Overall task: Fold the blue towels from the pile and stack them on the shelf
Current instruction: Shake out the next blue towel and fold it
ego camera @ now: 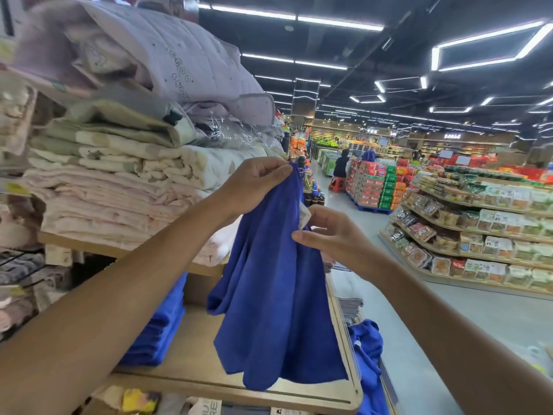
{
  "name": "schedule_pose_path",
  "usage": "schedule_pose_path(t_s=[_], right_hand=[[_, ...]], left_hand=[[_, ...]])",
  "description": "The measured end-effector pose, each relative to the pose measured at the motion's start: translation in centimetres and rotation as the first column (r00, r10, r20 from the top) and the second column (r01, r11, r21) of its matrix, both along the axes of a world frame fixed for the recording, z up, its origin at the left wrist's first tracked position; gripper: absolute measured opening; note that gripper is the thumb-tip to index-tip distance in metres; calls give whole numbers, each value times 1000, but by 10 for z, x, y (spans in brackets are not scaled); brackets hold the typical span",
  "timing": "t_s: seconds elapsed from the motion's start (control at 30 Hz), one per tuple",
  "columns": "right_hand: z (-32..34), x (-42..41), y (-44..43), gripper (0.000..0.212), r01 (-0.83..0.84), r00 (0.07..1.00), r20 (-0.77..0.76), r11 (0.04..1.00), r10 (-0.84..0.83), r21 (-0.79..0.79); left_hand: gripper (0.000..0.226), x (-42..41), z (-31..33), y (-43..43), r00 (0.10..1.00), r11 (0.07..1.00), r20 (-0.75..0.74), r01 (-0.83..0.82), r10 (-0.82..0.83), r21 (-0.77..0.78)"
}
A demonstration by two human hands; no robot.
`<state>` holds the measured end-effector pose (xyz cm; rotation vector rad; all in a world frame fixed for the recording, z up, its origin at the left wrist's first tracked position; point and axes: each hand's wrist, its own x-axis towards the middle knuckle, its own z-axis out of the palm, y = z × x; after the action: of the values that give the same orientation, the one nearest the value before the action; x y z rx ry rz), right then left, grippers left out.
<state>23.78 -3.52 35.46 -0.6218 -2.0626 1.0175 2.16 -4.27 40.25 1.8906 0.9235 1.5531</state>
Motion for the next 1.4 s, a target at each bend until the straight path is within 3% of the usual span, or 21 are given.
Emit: schedule_pose_path(t_s=[0.13, 0.23, 0.37, 0.5, 0.67, 0.83, 0.9, 0.97, 1.07, 1.2, 1.27, 1.33, 1.4], right_hand=[[-8, -6, -2, 4, -5, 997, 81, 999, 1, 51], [-18, -8, -2, 16, 6, 986, 167, 999, -15, 54], [-26, -2, -4, 12, -24, 969, 246, 998, 36, -50], [-33, 10, -6, 42, 9, 922, 387, 999, 9, -43], [-43, 37, -4, 38, -34, 812, 582, 999, 44, -28], [-54, 79, 5, 26, 9, 882, 456, 962, 121, -273], [-57, 92, 8, 18, 55, 907, 415, 956, 72, -287], [-57, 98, 9, 9, 163, 904, 415, 980, -103, -110], [-65, 102, 10, 24, 304, 821, 454, 938, -347, 167], [-98, 103, 3, 55, 361, 783, 385, 861, -488, 357], [-116, 102, -1, 54, 364, 795, 342, 845, -501, 392], [-132, 103, -3, 42, 415, 826, 267, 855, -497, 310], [-147, 103, -7, 40, 463, 874, 126, 883, -469, 73]], left_hand=[[20, -7, 3, 3, 998, 1000, 65, -23, 24, -12], [21, -11, 5, 4, 996, 999, 86, -30, 31, -16], [22, -15, 5, 3, 996, 998, 67, -61, 59, 14], [27, -26, 7, -1, 991, 991, 58, -124, 121, 44], [22, -41, 8, -6, 966, 970, 137, -229, 218, 77], [20, -42, 3, -24, 967, 953, 76, -254, 244, 164], [19, -45, -4, -35, 962, 946, 95, -268, 255, 180], [22, -47, -16, -50, 960, 942, 102, -275, 260, 193], [25, -49, -52, -69, 953, 935, 115, -299, 282, 188], [18, -58, -121, -78, 933, 944, 192, -322, 303, 75], [19, -61, -152, -80, 919, 943, 224, -334, 324, 8], [17, -64, -178, -81, 896, 924, 228, -380, 381, -50], [16, -69, -200, -81, 865, 897, 236, -429, 442, -109]])
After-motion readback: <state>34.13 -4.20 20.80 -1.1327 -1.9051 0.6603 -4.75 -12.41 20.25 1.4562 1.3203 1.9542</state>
